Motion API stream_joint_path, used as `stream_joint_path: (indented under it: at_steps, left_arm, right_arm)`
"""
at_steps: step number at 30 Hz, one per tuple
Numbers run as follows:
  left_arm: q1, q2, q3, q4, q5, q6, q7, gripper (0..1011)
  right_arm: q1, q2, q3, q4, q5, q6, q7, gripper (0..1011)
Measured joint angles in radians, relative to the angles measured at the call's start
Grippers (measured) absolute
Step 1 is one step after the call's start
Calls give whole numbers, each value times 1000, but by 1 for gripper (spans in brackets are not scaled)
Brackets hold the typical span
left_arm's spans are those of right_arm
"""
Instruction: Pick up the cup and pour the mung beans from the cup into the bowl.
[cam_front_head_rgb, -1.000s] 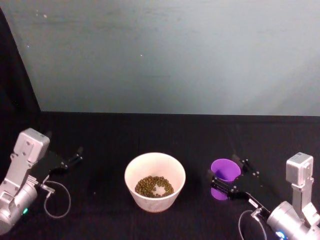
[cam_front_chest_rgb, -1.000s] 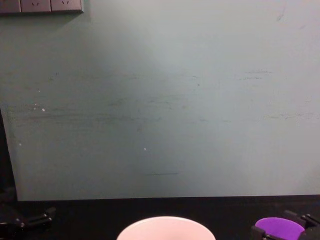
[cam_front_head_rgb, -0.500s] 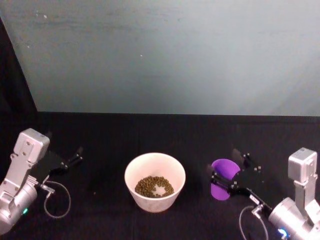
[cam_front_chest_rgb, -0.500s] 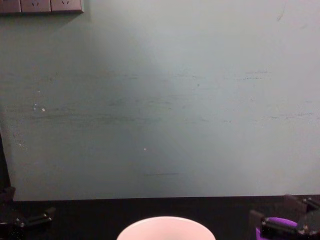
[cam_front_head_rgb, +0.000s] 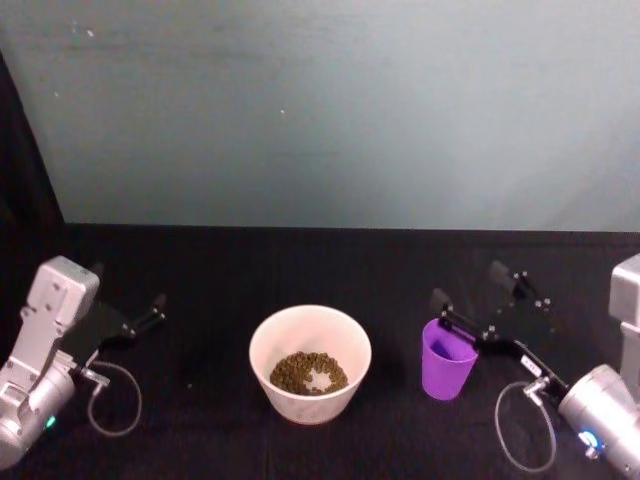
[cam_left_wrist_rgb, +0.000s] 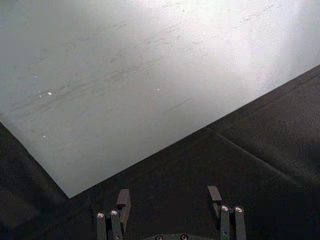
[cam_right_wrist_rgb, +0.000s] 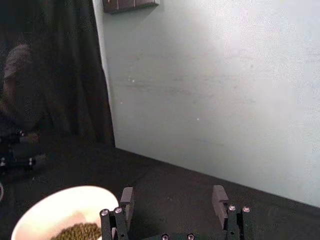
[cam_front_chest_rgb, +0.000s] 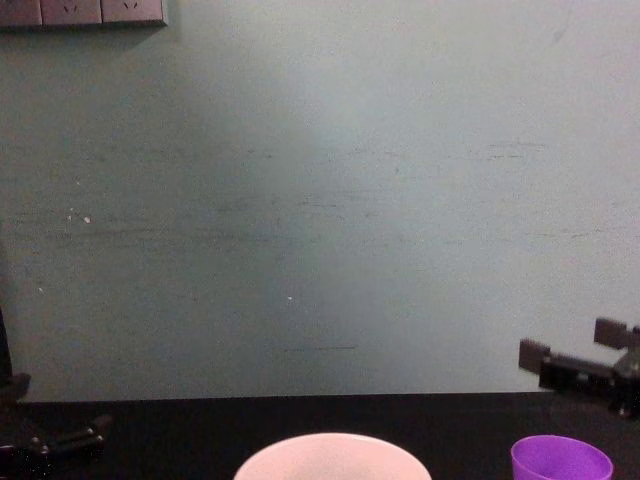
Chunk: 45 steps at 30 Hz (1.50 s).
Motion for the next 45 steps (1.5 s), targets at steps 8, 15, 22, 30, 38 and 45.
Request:
stream_joint_path:
  at_steps: [8,15,22,30,38,45]
  left_arm:
    - [0,0,0,0,0,0,0,1000]
    - [0,0,0,0,0,0,0,1000]
    - [0,0,0,0,0,0,0,1000]
    - [0,0,0,0,0,0,0,1000]
    - [0,0,0,0,0,0,0,1000]
    - [0,0,0,0,0,0,0,1000]
  right_arm:
    - [-50,0,40,-135,-30,84,-94,1002]
    - [-90,-20,87,-216,-79,134,-177,1003]
    - [-113,-43,132,-221,-105,91,-210,1002]
    - [-136,-45,171,-216,-123,44,-205,1003]
    - [-144,-52,182,-209,-116,37,-175,1002]
    - [-143,-51,180,-209,-116,38,-176,1003]
